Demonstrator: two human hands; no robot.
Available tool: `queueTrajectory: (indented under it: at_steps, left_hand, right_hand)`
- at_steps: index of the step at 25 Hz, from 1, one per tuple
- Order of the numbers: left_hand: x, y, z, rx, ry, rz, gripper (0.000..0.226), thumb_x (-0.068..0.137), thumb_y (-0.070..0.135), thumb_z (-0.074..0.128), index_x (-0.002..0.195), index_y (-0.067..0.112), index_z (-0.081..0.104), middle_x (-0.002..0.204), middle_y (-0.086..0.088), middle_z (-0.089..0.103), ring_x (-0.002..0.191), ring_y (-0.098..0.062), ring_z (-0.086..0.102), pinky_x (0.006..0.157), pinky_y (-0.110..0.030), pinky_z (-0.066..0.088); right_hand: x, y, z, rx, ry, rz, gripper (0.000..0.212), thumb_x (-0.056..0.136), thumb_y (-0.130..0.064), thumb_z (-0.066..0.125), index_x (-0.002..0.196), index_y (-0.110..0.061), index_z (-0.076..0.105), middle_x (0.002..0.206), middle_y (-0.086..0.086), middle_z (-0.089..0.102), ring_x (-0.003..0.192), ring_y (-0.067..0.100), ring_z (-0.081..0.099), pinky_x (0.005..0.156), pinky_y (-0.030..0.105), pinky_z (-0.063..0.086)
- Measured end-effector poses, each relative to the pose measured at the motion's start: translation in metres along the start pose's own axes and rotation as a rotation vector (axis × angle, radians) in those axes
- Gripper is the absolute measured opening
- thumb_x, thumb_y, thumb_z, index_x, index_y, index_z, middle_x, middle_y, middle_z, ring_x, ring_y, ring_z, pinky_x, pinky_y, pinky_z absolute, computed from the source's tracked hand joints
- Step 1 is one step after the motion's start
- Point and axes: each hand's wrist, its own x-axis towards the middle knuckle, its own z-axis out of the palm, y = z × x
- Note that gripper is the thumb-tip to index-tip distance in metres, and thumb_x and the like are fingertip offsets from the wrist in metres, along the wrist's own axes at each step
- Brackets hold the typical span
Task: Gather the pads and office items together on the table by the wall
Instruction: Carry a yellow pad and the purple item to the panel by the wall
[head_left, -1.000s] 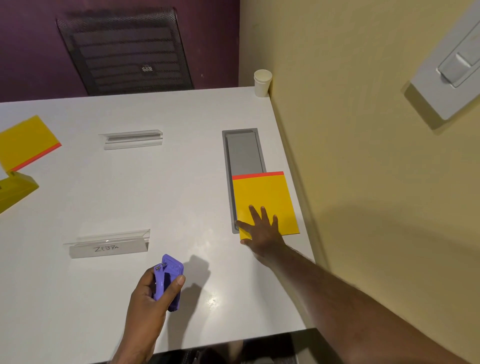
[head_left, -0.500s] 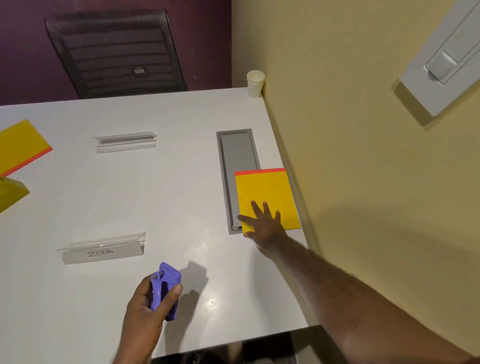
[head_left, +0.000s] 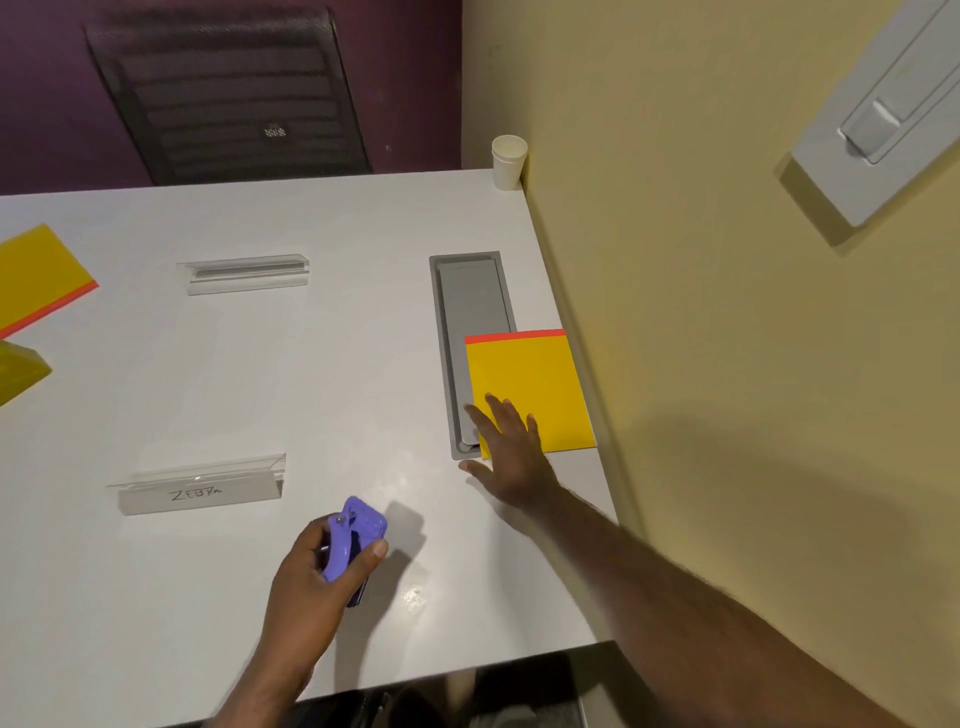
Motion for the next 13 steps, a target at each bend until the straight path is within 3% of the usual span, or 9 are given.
queueTrajectory:
  at_steps: [3, 7, 13]
  left_hand:
    - [0.012, -0.006, 0.008, 0.064, 0.007, -0.032, 0.027, 0.076, 0.031, 0.079, 0.099, 0.027, 0.063, 0.094, 0.002, 0.069, 0.085, -0.02, 0.064, 0.068, -0.029, 0.051]
    - [0.025, -0.009, 0.02, 0.141, 0.041, -0.024, 0.034, 0.074, 0.033, 0.08, 0.099, 0.022, 0.061, 0.094, 0.006, 0.066, 0.083, -0.009, 0.061, 0.066, -0.022, 0.044]
    - [0.025, -0.003, 0.041, 0.177, 0.012, -0.003, 0.029, 0.073, 0.024, 0.079, 0.093, 0.018, 0.059, 0.087, 0.001, 0.065, 0.071, -0.011, 0.058, 0.062, -0.023, 0.045]
  right_hand:
    - [-0.032, -0.024, 0.013, 0.184, 0.126, -0.19, 0.088, 0.076, -0.045, 0.069, 0.149, -0.016, 0.029, 0.155, 0.007, 0.033, 0.144, 0.024, 0.027, 0.113, 0.049, 0.031]
    - [-0.066, -0.057, 0.013, 0.301, 0.037, -0.343, 0.102, 0.07, -0.047, 0.076, 0.151, -0.014, 0.024, 0.156, 0.002, 0.031, 0.144, 0.015, 0.026, 0.115, 0.039, 0.029]
    - [-0.077, -0.071, 0.017, 0.389, 0.011, -0.365, 0.111, 0.06, -0.055, 0.083, 0.147, -0.009, 0.033, 0.153, 0.003, 0.036, 0.143, 0.011, 0.029, 0.116, 0.033, 0.03]
